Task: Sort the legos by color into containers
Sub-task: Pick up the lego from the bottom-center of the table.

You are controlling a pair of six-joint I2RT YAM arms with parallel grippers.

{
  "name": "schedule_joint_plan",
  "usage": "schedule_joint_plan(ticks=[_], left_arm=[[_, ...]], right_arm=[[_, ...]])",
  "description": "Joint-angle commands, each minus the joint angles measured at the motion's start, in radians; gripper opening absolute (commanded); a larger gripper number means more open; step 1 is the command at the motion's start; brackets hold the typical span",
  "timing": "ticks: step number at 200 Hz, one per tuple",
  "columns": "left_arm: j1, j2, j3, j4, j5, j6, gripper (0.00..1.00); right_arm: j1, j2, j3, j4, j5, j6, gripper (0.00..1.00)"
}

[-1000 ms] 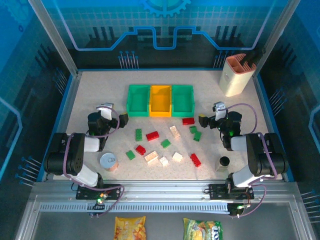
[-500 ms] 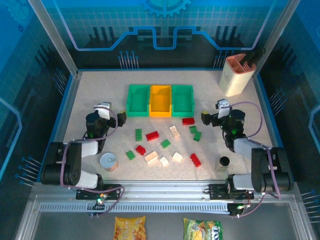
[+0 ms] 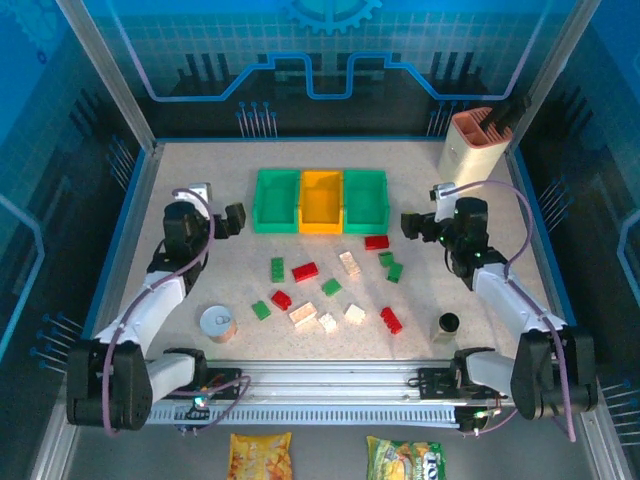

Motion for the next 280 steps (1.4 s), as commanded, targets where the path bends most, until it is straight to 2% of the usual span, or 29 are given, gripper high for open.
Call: schedule_joint_plan(ticks=[1, 37, 72, 99, 128, 205, 225, 251, 280], left_arm=[[-0.004, -0.044, 0.098, -0.299, 0.006, -0.058, 0.99], [-0.004, -0.039, 0.268, -0.572, 0.066, -0.087, 0.99], [-0.003, 0.032, 0.449, -0.761, 0.146, 0.011, 0.99], [-0.003, 0.056, 0.447, -0.701, 0.156, 0.075, 0.99], [-0.002, 0.047, 0.348, -0.589, 0.162, 0.090, 0.99], [0.005, 0.057, 0.345, -0.589, 0.197, 0.069, 0.99], [0.006, 0.051, 0.339, -0.588, 0.188, 0.071, 0.99], [0.006, 0.047, 0.338, -0.588, 0.177, 0.075, 0.99], [0.008, 0.055, 0.340, -0.588, 0.178, 0.078, 0.99]], right_arm=[[0.039, -0.025, 0.067, -0.220, 0.030, 0.090, 0.94], [0.088, -0.015, 0.150, -0.439, 0.041, 0.189, 0.89], [0.149, 0.021, 0.203, -0.628, 0.038, 0.238, 0.84], [0.191, 0.049, 0.250, -0.720, 0.066, 0.291, 0.83], [0.281, 0.090, 0.278, -0.753, 0.123, 0.332, 0.77], [0.493, 0.337, 0.441, -0.763, 0.148, 0.287, 0.59], [0.510, 0.394, 0.495, -0.823, 0.185, 0.287, 0.55], [0.504, 0.394, 0.492, -0.858, 0.222, 0.318, 0.53], [0.501, 0.407, 0.484, -0.883, 0.206, 0.344, 0.50]])
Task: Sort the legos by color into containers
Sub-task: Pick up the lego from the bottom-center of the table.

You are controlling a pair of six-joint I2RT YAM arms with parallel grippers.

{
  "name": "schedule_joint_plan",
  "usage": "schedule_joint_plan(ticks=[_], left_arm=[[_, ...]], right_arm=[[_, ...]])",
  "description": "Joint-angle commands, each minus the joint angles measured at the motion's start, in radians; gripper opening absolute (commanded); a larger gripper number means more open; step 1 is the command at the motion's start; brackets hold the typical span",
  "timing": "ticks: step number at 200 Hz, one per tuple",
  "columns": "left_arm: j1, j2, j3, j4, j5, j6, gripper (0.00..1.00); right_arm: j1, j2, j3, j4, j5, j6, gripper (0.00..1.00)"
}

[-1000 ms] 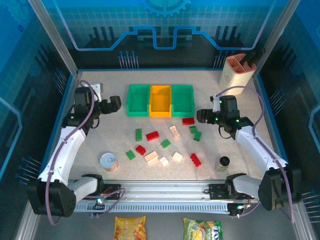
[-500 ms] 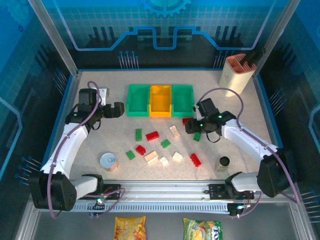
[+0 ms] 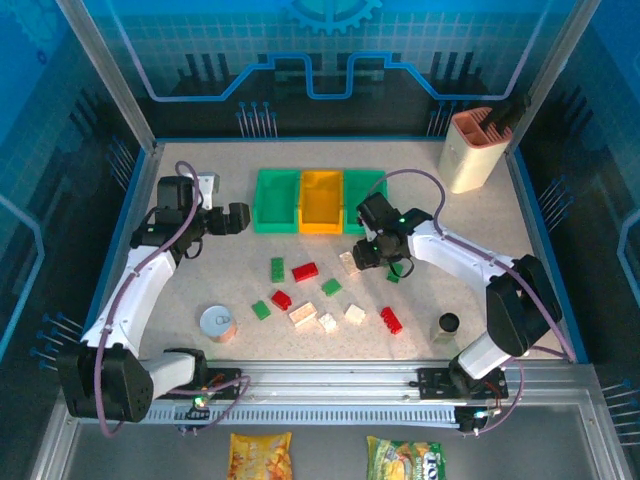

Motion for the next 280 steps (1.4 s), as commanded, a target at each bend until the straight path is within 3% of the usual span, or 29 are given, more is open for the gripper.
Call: schedule_joint_plan(ticks=[1, 93, 174, 215, 280], left_arm=[[0.008, 0.001, 0.001, 0.010, 0.009, 0.016, 0.99], [0.008, -0.006, -0.010, 0.001, -0.025, 0.044, 0.99], [0.007, -0.005, -0.010, -0.001, -0.034, 0.054, 0.99], [0.008, 0.003, -0.013, 0.003, -0.044, 0.060, 0.99], [0.008, 0.005, -0.016, 0.013, -0.044, 0.062, 0.98]], right_arm=[[0.000, 0.014, 0.014, -0.070, 0.014, 0.036, 0.50], [0.060, -0.075, -0.170, -0.247, -0.083, 0.089, 0.49], [0.156, -0.059, -0.327, -0.174, -0.100, 0.190, 0.49], [0.174, -0.051, -0.326, -0.182, -0.057, 0.202, 0.33], [0.179, -0.075, -0.300, -0.191, -0.056, 0.206, 0.21]])
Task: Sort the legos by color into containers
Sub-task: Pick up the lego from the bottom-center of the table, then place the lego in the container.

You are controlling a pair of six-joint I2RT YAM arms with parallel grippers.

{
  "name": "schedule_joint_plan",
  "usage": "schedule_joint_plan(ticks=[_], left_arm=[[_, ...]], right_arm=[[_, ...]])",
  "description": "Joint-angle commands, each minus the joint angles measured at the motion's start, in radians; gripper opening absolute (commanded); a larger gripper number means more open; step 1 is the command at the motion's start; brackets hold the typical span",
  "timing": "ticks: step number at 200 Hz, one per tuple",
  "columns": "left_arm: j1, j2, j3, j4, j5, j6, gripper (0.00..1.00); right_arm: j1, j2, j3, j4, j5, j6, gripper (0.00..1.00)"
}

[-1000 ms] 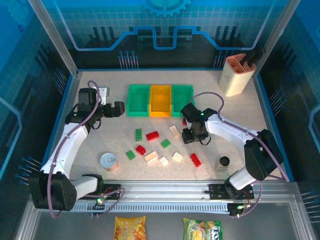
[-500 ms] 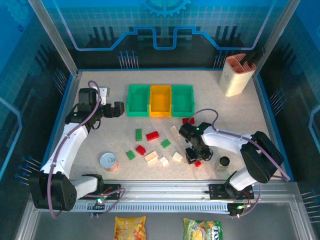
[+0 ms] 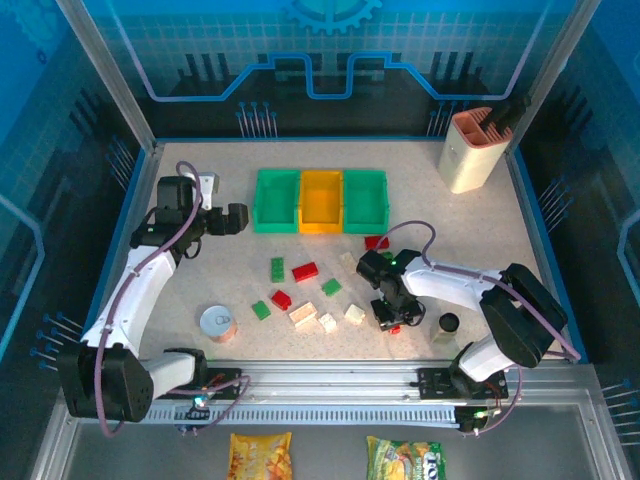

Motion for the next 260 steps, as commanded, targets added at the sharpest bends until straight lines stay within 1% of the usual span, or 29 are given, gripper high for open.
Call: schedule_joint_plan(ticks=[1, 26, 48, 71, 96, 125, 166, 198, 217, 260], left_arm=[[0.007, 0.005, -0.016, 0.013, -0.012, 0.025, 0.98], [0.007, -0.005, -0.024, 0.025, -0.009, 0.027, 0.97], [0.007, -0.012, -0.026, 0.025, -0.009, 0.025, 0.97], [0.007, -0.017, -0.027, 0.024, -0.007, 0.027, 0.98], [0.007, -0.018, -0.026, 0.022, -0.004, 0.027, 0.98], [0.007, -0.025, -0.027, 0.021, -0.006, 0.025, 0.98], [0.007, -0.025, -0.027, 0.024, -0.002, 0.022, 0.98], [0.007, -0.020, -0.021, 0.019, 0.000, 0.011, 0.98], [0.007, -0.009, -0.014, 0.008, 0.003, 0.004, 0.97], [0.007, -0.001, -0.008, 0.008, 0.023, -0.008, 0.97]], right_arm=[[0.018, -0.017, 0.024, -0.022, 0.016, 0.011, 0.21], [0.008, -0.034, 0.057, -0.038, 0.018, -0.003, 0.19], [-0.018, -0.051, 0.141, -0.052, 0.019, -0.023, 0.19], [-0.073, -0.037, 0.230, -0.058, 0.011, -0.063, 0.19], [-0.145, 0.018, 0.354, -0.065, 0.012, -0.094, 0.19], [-0.231, 0.133, 0.515, -0.056, -0.007, -0.130, 0.19], [-0.311, 0.335, 0.771, -0.057, -0.020, -0.176, 0.18], [-0.352, 0.497, 0.968, -0.094, -0.004, -0.199, 0.18], [-0.372, 0.576, 1.053, -0.102, 0.009, -0.205, 0.17], [-0.403, 0.730, 1.217, -0.132, -0.014, -0.223, 0.17]])
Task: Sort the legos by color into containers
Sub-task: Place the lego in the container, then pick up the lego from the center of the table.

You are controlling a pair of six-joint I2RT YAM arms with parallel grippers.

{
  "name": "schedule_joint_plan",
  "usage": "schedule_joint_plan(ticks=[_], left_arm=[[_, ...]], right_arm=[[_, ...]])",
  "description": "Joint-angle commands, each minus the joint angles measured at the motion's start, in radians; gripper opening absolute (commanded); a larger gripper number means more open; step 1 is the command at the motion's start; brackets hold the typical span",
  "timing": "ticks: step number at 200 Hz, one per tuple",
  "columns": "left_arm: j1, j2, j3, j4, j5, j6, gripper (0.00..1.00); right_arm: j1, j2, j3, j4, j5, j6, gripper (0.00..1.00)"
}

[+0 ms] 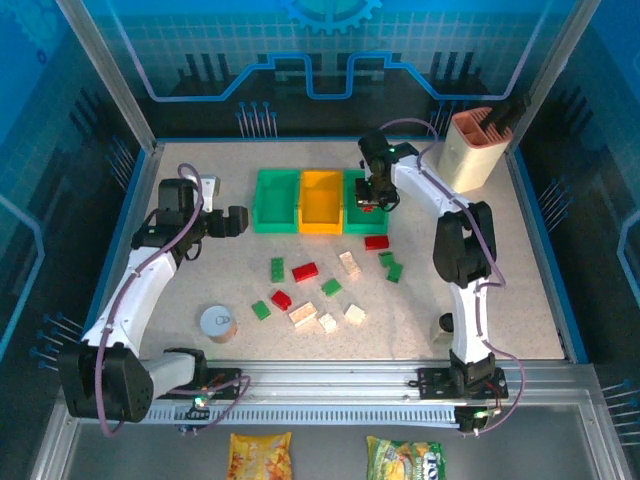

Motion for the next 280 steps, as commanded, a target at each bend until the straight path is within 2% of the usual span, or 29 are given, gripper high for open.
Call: schedule_joint_plan(ticks=[1, 83, 100, 122, 155, 217, 233, 280], left_arm=[[0.007, 0.000, 0.012, -0.003, 0.022, -0.016, 0.97], [0.007, 0.002, 0.009, -0.007, 0.028, 0.001, 0.97], [0.007, 0.002, 0.010, -0.007, 0.028, 0.001, 0.97], [0.007, 0.009, 0.015, -0.018, 0.024, 0.004, 0.97], [0.007, 0.018, 0.023, -0.037, 0.007, 0.011, 0.97], [0.004, 0.033, 0.045, -0.080, -0.005, 0.019, 0.99], [0.005, 0.047, 0.054, -0.089, -0.029, 0.003, 0.99], [-0.008, 0.109, 0.128, -0.200, 0.002, 0.001, 0.99]], right_arm=[[-0.019, 0.077, 0.095, -0.060, -0.010, -0.030, 0.17], [-0.022, 0.308, 0.323, -0.118, -0.002, -0.039, 0.19], [-0.021, 0.326, 0.338, -0.119, 0.005, -0.035, 0.22], [-0.021, 0.328, 0.342, -0.120, 0.004, -0.030, 0.31], [-0.022, 0.287, 0.338, -0.129, 0.006, -0.027, 0.40], [-0.014, 0.160, 0.289, -0.134, 0.015, -0.033, 0.43], [-0.010, 0.092, 0.239, -0.119, 0.016, -0.031, 0.43], [-0.004, -0.072, 0.057, -0.041, 0.004, -0.022, 0.43]])
